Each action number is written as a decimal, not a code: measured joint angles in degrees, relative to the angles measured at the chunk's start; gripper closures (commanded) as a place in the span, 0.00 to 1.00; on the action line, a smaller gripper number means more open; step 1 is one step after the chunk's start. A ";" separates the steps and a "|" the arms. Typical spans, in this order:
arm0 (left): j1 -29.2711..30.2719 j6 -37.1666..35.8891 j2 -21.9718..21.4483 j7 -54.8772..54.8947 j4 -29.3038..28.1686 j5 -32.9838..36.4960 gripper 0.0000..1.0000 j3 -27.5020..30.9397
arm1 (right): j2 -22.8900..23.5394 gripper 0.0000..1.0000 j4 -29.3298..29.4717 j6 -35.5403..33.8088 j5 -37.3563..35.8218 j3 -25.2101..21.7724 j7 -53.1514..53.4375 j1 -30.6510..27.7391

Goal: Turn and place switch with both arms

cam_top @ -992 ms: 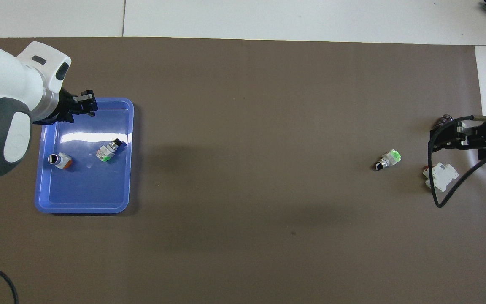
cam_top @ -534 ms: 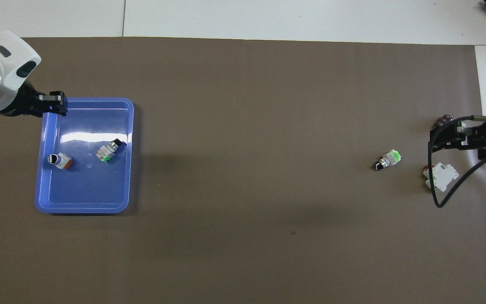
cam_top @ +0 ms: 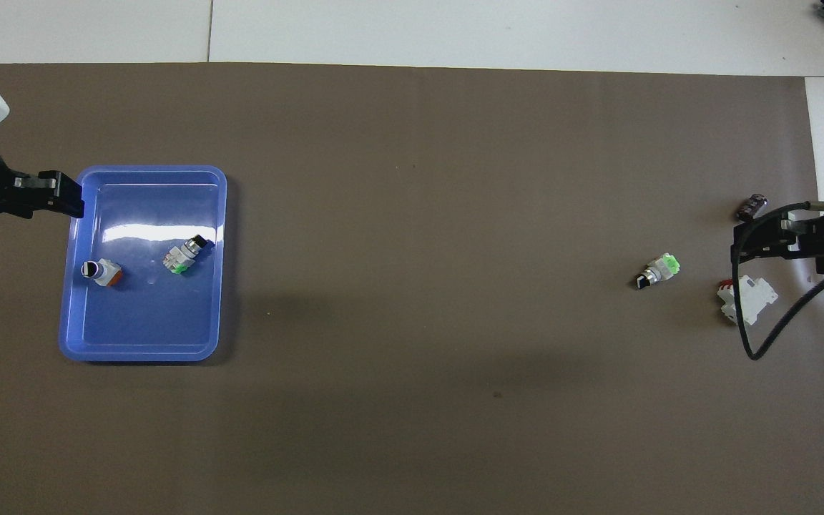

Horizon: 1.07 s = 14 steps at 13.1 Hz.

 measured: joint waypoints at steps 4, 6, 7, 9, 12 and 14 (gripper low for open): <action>-0.39 -1.44 -1.42 0.02 1.93 -0.47 0.00 -0.25 | 0.00 0.00 -0.02 0.00 -0.04 -0.03 -0.07 -0.02; -0.40 -1.03 -2.15 0.02 1.77 -0.50 0.00 -0.18 | 0.00 0.00 -0.05 0.00 -0.04 -0.03 -0.08 -0.02; -0.37 -0.69 -2.20 0.02 1.71 -0.50 0.00 -0.05 | 0.00 0.00 -0.05 0.00 -0.04 -0.03 -0.07 -0.02; -0.28 -0.14 -2.19 0.02 1.59 -0.50 0.00 0.24 | 0.00 0.00 -0.06 0.00 -0.04 -0.03 -0.08 -0.02; -0.26 0.05 -2.19 0.02 1.56 -0.51 0.00 0.24 | 0.00 0.00 -0.06 0.00 -0.04 -0.03 -0.07 -0.02; -0.29 0.10 -2.19 0.02 1.56 -0.52 0.00 0.19 | 0.00 0.00 -0.06 0.00 -0.04 -0.03 -0.08 -0.02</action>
